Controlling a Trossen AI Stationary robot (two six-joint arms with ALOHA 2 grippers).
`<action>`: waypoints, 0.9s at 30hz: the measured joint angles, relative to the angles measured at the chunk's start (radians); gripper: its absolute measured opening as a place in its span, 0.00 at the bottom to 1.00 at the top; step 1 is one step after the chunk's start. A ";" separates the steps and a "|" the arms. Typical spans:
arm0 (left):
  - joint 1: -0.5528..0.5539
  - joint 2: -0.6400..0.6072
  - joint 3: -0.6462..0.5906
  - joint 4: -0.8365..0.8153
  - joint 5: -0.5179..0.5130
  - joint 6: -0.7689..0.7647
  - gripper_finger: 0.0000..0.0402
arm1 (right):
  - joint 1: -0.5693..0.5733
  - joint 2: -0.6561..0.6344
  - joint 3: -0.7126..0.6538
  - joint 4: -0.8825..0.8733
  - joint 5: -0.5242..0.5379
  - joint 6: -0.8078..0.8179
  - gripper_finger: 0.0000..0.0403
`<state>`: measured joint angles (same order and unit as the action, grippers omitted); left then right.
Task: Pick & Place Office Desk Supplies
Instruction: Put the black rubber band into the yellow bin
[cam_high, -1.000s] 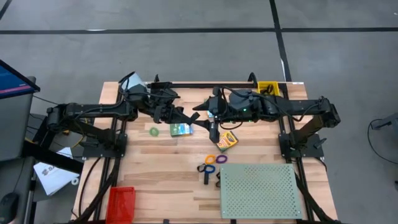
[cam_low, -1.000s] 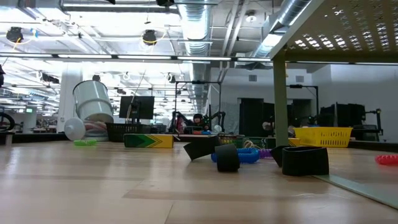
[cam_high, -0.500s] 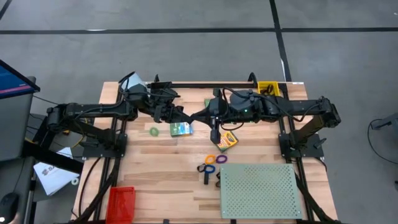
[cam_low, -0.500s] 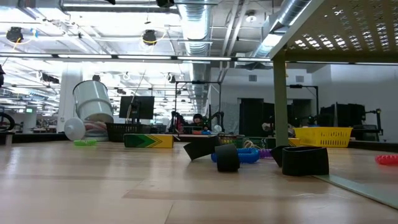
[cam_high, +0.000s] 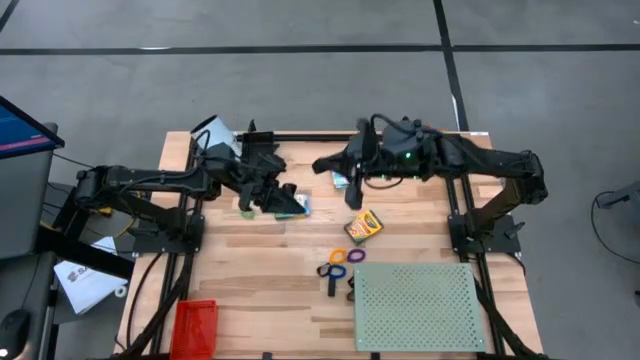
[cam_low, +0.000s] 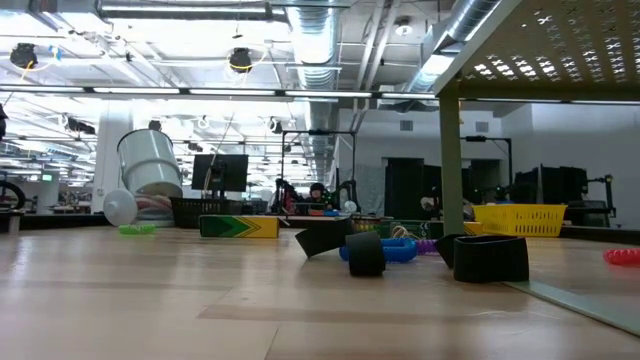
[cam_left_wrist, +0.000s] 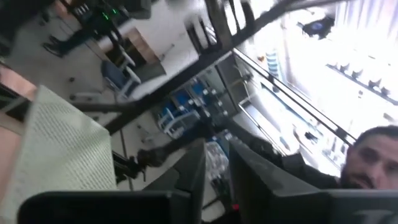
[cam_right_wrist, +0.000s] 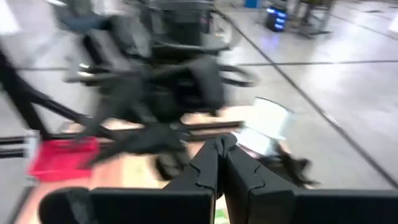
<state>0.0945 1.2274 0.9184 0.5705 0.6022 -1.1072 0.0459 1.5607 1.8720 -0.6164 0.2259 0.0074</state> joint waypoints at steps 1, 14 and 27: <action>-0.015 0.000 0.000 0.000 0.000 0.000 0.19 | -0.010 0.000 0.011 -0.030 0.015 -0.006 0.01; -0.168 -0.049 0.001 0.080 -0.011 0.000 0.23 | -0.437 0.046 0.020 -0.635 0.088 0.260 0.00; -0.179 -0.116 0.001 0.078 -0.107 0.056 0.23 | -0.988 0.298 0.020 -0.916 -0.069 0.162 0.00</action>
<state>-0.0841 1.1114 0.9192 0.6483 0.4952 -1.0515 -0.9423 1.8591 1.8915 -1.5327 0.1566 0.1694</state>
